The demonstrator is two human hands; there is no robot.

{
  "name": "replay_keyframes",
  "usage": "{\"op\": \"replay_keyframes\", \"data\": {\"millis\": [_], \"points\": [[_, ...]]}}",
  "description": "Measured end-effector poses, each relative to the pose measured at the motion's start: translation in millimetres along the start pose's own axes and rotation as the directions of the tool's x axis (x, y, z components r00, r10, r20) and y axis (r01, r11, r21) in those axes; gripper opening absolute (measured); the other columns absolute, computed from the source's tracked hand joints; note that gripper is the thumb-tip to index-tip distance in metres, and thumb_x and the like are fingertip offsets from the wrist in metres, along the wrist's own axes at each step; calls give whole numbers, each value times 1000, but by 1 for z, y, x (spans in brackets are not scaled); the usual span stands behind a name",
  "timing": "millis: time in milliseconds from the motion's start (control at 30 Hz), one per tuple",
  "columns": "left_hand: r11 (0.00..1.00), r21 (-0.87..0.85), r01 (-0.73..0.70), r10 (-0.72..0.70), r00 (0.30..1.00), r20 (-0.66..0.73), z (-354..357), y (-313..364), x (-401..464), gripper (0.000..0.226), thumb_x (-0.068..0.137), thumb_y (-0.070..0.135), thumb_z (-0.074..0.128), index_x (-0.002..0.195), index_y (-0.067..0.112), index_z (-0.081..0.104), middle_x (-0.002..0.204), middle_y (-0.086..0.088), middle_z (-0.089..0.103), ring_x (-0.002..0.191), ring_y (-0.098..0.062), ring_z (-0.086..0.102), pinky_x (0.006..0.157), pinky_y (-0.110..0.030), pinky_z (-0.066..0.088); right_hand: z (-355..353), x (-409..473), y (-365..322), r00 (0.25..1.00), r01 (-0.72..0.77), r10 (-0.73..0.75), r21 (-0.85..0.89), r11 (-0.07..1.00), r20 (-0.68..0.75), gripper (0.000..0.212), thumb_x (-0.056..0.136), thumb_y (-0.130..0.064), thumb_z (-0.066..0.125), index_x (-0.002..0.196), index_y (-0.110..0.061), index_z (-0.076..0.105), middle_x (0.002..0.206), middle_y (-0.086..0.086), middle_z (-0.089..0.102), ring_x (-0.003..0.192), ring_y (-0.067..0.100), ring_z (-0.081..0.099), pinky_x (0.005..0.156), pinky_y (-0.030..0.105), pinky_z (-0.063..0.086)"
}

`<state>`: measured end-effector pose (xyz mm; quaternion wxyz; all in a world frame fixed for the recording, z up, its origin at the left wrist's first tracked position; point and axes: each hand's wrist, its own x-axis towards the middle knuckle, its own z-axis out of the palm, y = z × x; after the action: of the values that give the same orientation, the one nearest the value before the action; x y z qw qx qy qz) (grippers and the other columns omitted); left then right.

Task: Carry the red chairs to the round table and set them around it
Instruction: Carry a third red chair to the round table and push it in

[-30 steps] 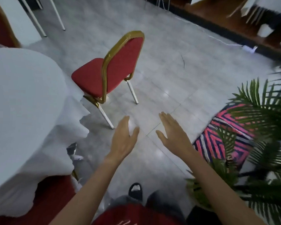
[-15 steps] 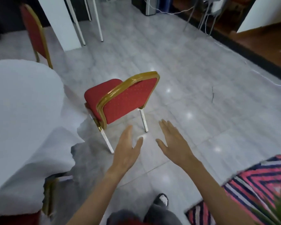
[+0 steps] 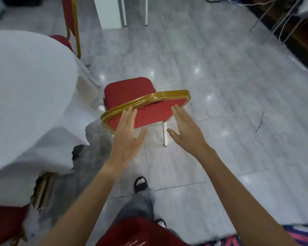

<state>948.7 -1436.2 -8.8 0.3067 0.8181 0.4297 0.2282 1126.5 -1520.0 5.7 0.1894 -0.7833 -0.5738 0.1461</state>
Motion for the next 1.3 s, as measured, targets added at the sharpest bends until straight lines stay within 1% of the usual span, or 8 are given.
{"op": "replay_keyframes", "data": {"millis": [233, 333, 433, 500, 767, 967, 1067, 1300], "points": [[954, 301, -16, 16, 1000, 5, 7, -19, 81, 69, 87, 43, 59, 144, 16, 31, 148, -5, 38, 140, -25, 28, 115, -47, 24, -9, 90, 21, 987, 157, -154, -80, 984, 40, 73, 88, -19, 59, 146, -8, 17, 155, 11, 19, 145, 26, 10, 118, 45, 16], [906, 421, -45, 65, 997, -33, 19, -30, 105, 49, 80, 45, 66, 118, 15, 58, 105, -5, 68, 97, -25, 63, 87, -41, 50, -1, 116, 30, 969, 245, -241, -81, 966, 58, 68, 83, -14, 65, 141, -8, 32, 145, 12, 41, 139, 28, 29, 115, 41, 18], [889, 458, -17, 69, 993, -97, 26, -29, 117, 40, 72, 53, 70, 80, 15, 64, 65, 0, 65, 56, -20, 62, 52, -31, 51, 3, 133, 38, 947, 320, -321, -43, 946, -19, 39, 78, -13, 69, 116, -11, 58, 106, 6, 66, 100, 26, 58, 95, 33, 38], [896, 443, -16, 82, 988, -129, 31, -27, 118, 44, 69, 58, 64, 70, 15, 61, 56, 2, 61, 47, -17, 58, 46, -28, 48, 2, 139, 44, 934, 357, -357, -10, 934, -25, 20, 77, -12, 68, 97, -14, 62, 88, 2, 66, 79, 22, 57, 78, 32, 43], [876, 482, 16, 95, 974, -206, 61, 2, 116, 50, 69, 66, 54, 63, 17, 61, 50, 6, 56, 42, -12, 52, 44, -20, 39, -16, 144, 88, 901, 430, -432, 46, 901, 38, 11, 81, -17, 66, 90, -19, 59, 81, -8, 60, 71, 10, 47, 70, 24, 30], [885, 458, 86, 41, 965, -260, 115, 53, 116, 46, 74, 61, 61, 63, 17, 59, 50, 6, 57, 40, -11, 52, 41, -22, 42, -51, 143, 144, 888, 445, -452, 96, 890, 77, 15, 79, -15, 68, 90, -19, 60, 80, -16, 49, 73, 6, 41, 74, 26, 36], [864, 483, 139, 3, 960, -281, 144, 83, 122, 39, 66, 49, 80, 60, 17, 59, 47, 7, 55, 38, -9, 49, 41, -19, 36, -69, 145, 176, 876, 464, -472, 98, 880, 96, 15, 79, -13, 68, 90, -18, 60, 82, -10, 56, 74, 10, 46, 77, 24, 36], [836, 508, 209, -25, 939, -344, 194, 140, 132, 40, 61, 48, 82, 59, 16, 58, 45, 7, 53, 41, -3, 34, 49, -5, 11, -103, 151, 234, 855, 491, -506, 135, 861, 117, 14, 79, -15, 68, 89, -16, 59, 85, -3, 61, 77, 11, 46, 78, 22, 30]]}}
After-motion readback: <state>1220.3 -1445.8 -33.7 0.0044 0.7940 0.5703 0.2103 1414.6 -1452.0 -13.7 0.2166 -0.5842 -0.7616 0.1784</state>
